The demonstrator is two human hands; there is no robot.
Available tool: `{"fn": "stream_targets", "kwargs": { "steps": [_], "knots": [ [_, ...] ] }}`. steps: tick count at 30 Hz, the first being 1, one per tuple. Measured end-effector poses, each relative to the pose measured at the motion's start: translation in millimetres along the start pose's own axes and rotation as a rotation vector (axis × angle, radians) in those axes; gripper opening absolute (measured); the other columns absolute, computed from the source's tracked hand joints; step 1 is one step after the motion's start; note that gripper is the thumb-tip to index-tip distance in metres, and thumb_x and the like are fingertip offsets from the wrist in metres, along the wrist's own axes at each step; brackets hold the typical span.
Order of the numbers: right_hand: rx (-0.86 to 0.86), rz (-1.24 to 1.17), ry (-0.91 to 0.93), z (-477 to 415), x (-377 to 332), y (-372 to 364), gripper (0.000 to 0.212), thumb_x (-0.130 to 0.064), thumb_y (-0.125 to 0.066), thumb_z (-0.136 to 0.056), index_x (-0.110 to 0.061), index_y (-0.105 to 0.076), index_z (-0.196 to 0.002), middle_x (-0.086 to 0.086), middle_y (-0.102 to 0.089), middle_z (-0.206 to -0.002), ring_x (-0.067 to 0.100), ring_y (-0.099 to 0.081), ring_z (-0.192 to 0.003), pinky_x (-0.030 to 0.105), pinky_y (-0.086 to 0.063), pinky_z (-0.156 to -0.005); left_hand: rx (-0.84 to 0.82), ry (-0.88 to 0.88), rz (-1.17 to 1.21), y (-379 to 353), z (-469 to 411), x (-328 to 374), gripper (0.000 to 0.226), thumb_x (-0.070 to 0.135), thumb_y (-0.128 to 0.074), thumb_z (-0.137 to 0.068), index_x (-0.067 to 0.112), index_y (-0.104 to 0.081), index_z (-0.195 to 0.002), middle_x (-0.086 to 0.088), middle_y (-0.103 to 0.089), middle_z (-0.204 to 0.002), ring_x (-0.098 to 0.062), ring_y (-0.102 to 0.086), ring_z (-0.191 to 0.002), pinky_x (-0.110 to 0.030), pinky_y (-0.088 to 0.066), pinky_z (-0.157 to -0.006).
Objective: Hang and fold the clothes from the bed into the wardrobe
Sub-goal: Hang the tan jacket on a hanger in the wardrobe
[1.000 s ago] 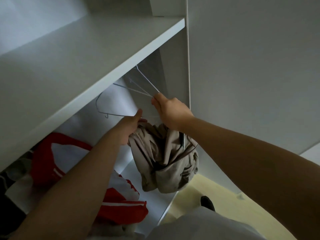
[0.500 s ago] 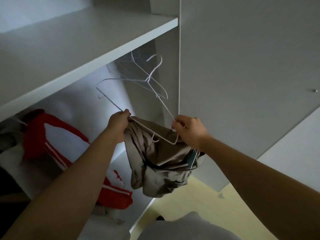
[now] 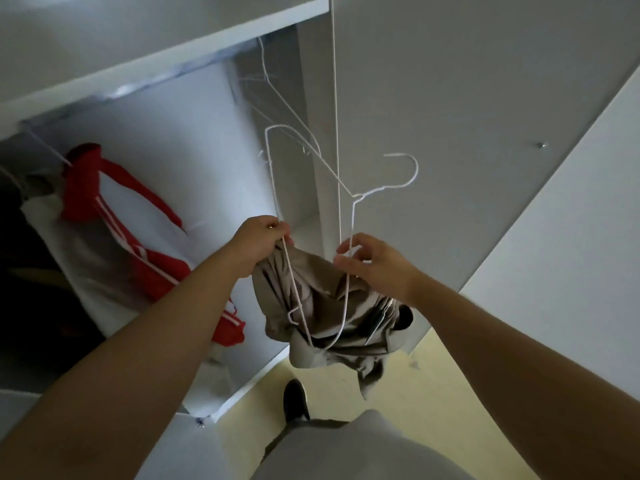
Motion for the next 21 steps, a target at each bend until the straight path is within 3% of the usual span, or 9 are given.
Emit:
{"fn": "stream_targets", "kwargs": {
  "steps": [3,8,12,16,18,21],
  "knots": [
    [0.123,-0.047,-0.019,10.4,1.1,10.0,0.031,-0.059,-0.050,-0.094,-0.033,-0.065,-0.101,-0.005,-0.066,-0.075,0.004,-0.059,-0.055,0.024,-0.047,-0.056,-0.020,-0.086,-0.053,-11.7,21.1,9.6,0.025,0.023,-0.057,-0.098,0.002,-0.068,-0.090,-0.004,-0.076,-0.081,-0.029,-0.068,-0.085,-0.044,-0.053,-0.092],
    [0.266,-0.128,0.017,26.1,-3.9,27.6,0.035,-0.049,-0.034,-0.103,-0.028,-0.061,-0.109,-0.007,-0.057,-0.073,-0.005,-0.048,-0.047,0.011,-0.039,-0.048,-0.069,-0.189,-0.103,-25.2,35.8,17.9,0.023,0.027,-0.058,-0.098,0.011,-0.070,-0.087,0.001,-0.077,-0.085,-0.022,-0.071,-0.091,-0.042,-0.054,-0.094],
    [0.344,0.031,0.036,32.8,-6.1,37.0,0.032,-0.048,-0.036,-0.103,-0.027,-0.060,-0.096,-0.010,-0.050,-0.066,0.005,-0.049,-0.057,0.024,-0.038,-0.059,-0.107,-0.251,-0.179,-27.8,35.6,21.6,0.022,0.030,-0.060,-0.097,0.017,-0.074,-0.087,0.002,-0.076,-0.087,-0.019,-0.070,-0.090,-0.039,-0.053,-0.092],
    [0.376,0.097,0.055,37.8,-9.9,43.0,0.032,-0.046,-0.044,-0.101,-0.027,-0.061,-0.082,-0.012,-0.051,-0.051,0.000,-0.048,-0.045,0.014,-0.035,-0.048,-0.136,-0.250,-0.250,-17.2,34.5,27.5,0.016,0.036,-0.075,-0.085,0.021,-0.076,-0.089,0.003,-0.075,-0.090,-0.016,-0.070,-0.091,-0.032,-0.054,-0.086],
    [0.400,0.159,0.066,38.7,-10.8,45.1,0.032,-0.046,-0.046,-0.101,-0.029,-0.062,-0.079,-0.008,-0.054,-0.056,0.000,-0.049,-0.046,0.017,-0.036,-0.051,-0.198,-0.239,-0.248,-11.4,35.9,32.2,0.026,0.035,-0.086,-0.074,0.024,-0.074,-0.094,0.003,-0.075,-0.095,-0.015,-0.070,-0.094,-0.031,-0.055,-0.088],
    [0.449,0.228,0.057,40.7,-10.0,47.1,0.033,-0.047,-0.047,-0.100,-0.030,-0.064,-0.078,0.000,-0.063,-0.065,0.005,-0.054,-0.053,0.019,-0.041,-0.055,-0.264,-0.221,-0.326,-4.7,39.3,35.1,0.049,0.016,-0.093,-0.063,0.024,-0.065,-0.102,-0.002,-0.070,-0.107,-0.022,-0.068,-0.099,-0.041,-0.057,-0.089]
  ]
}}
Point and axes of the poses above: each hand's wrist, its own z-axis away from the middle knuckle, its own y-axis out of the back of the hand, x = y × z, the point moved 5 cm from there along -z, towards the middle knuckle
